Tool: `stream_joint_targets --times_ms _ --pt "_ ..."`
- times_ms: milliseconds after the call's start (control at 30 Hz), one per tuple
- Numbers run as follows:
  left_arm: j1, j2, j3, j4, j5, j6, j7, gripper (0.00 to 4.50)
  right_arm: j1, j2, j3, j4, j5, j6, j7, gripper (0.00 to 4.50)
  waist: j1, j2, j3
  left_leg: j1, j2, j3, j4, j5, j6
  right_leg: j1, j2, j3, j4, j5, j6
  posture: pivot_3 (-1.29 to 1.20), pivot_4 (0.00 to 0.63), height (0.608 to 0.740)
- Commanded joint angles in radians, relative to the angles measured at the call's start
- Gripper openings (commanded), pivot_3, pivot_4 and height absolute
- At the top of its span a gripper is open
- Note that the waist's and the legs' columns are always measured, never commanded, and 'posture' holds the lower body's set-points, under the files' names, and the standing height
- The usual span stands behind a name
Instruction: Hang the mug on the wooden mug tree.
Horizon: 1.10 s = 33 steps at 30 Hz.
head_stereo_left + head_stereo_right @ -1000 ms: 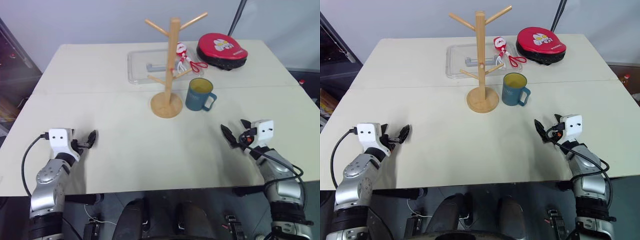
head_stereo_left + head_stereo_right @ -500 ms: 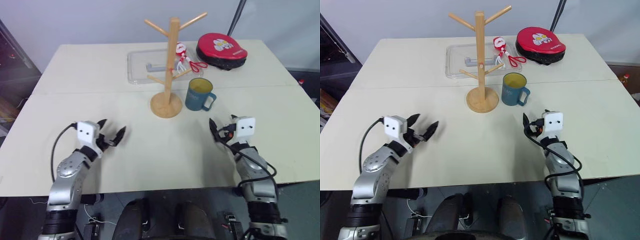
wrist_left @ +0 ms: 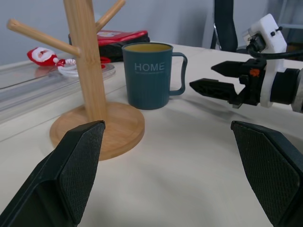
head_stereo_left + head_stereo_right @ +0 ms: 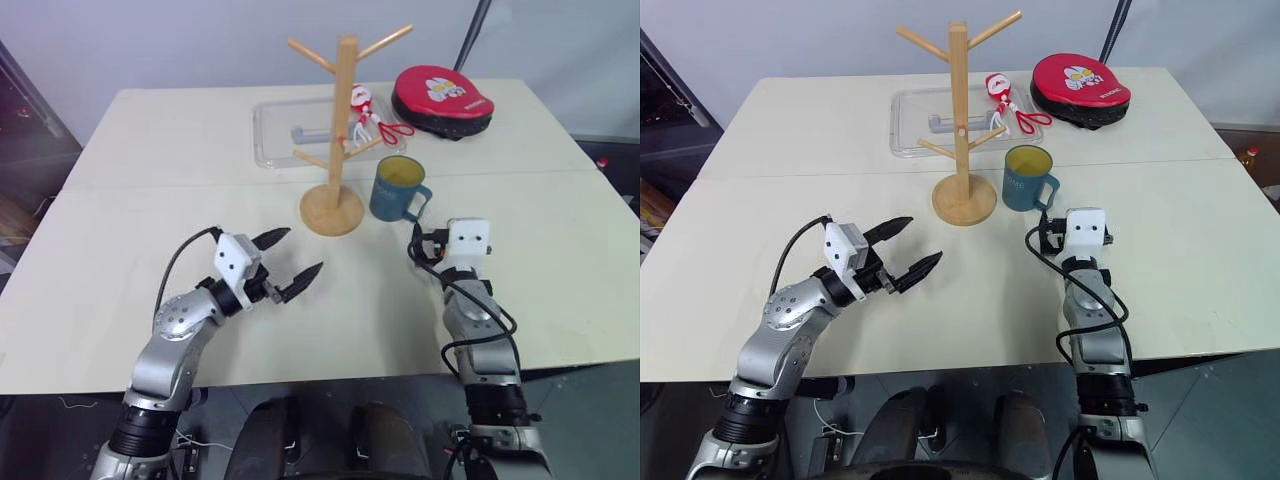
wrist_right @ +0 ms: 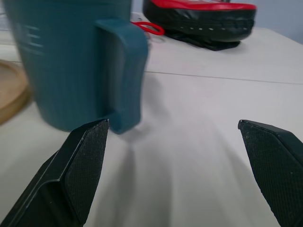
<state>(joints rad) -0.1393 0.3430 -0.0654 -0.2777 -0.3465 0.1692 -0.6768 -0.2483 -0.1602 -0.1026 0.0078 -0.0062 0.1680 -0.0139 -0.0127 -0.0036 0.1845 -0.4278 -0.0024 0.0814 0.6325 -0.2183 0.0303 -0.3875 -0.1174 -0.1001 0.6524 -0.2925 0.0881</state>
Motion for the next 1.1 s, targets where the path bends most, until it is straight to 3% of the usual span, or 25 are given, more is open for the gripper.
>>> stream_joint_targets --times_ms 33,1100 --pt "-0.018 -0.015 -0.009 -0.030 -0.005 -0.015 0.005 4.50 -0.022 0.014 0.023 -0.009 -0.005 -0.023 0.009 4.48 0.000 0.000 0.000 0.000 0.000 0.000 0.000 0.000 0.000 0.000 0.000 0.000 0.000 0.000 0.000 0.00 0.150 0.739" --pt "-0.034 -0.012 -0.006 -0.059 -0.014 0.001 -0.012 4.50 -0.231 0.045 -0.026 0.286 -0.022 -0.085 -0.170 4.48 -0.002 0.000 0.000 0.000 0.000 0.001 0.000 0.001 -0.001 0.000 0.000 0.001 0.001 0.000 0.000 0.00 0.150 0.739"
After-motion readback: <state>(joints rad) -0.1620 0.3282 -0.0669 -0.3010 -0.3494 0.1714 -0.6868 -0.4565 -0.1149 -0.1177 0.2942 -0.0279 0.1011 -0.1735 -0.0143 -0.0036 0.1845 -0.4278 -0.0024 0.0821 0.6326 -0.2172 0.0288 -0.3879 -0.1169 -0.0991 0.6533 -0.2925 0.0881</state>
